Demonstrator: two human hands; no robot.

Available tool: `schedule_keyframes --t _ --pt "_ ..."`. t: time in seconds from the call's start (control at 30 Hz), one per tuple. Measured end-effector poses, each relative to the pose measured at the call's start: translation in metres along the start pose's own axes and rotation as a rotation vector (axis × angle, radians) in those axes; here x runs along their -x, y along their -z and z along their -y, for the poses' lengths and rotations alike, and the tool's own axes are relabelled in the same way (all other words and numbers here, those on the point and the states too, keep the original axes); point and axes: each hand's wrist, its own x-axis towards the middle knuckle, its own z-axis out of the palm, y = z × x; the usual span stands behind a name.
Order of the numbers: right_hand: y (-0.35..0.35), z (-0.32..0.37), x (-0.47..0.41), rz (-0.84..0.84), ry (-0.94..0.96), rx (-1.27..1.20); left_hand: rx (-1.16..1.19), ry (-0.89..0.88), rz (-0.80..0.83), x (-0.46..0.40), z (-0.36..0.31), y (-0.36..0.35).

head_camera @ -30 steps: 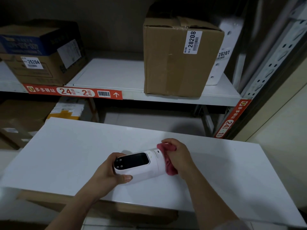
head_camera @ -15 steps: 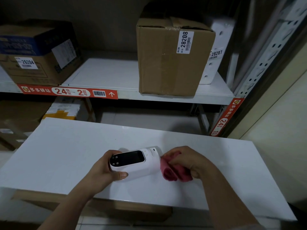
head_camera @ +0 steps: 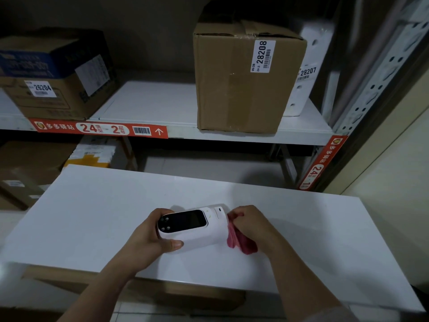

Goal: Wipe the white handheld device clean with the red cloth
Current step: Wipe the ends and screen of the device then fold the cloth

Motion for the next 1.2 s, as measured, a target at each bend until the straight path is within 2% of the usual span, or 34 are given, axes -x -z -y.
schedule_keyframes --t 0.1,0.2,0.3,0.43,0.53,0.67,0.87,0.93,1.0,1.2 --pt "0.012 -0.004 0.008 0.223 -0.147 -0.180 0.009 0.006 -0.008 0.000 0.002 0.004" --pt "0.021 -0.009 0.013 0.286 -0.122 -0.262 0.015 0.016 0.014 0.001 0.003 0.006" --pt "0.025 -0.002 0.013 0.189 -0.033 -0.290 0.006 0.009 0.020 0.001 0.004 0.007" --pt "0.015 0.008 0.003 -0.032 0.066 -0.345 -0.017 -0.013 0.030 0.000 0.005 0.006" --pt "-0.006 0.005 -0.005 -0.127 0.150 -0.243 -0.024 -0.019 0.048 0.000 0.007 0.006" --pt "-0.022 0.001 -0.003 -0.129 0.236 0.118 -0.022 -0.013 0.034 0.001 0.010 0.006" --pt "-0.004 0.006 0.007 0.093 0.024 0.350 -0.055 -0.019 0.031 0.002 0.006 0.006" --pt "0.005 0.004 0.013 0.171 -0.050 0.260 -0.064 -0.022 0.040 0.003 0.005 0.008" --pt "0.014 0.003 0.014 0.166 -0.041 0.120 -0.080 -0.033 0.047 0.003 0.004 0.010" --pt "0.009 0.008 0.005 -0.065 0.133 -0.232 -0.105 -0.042 0.046 0.002 0.002 0.009"
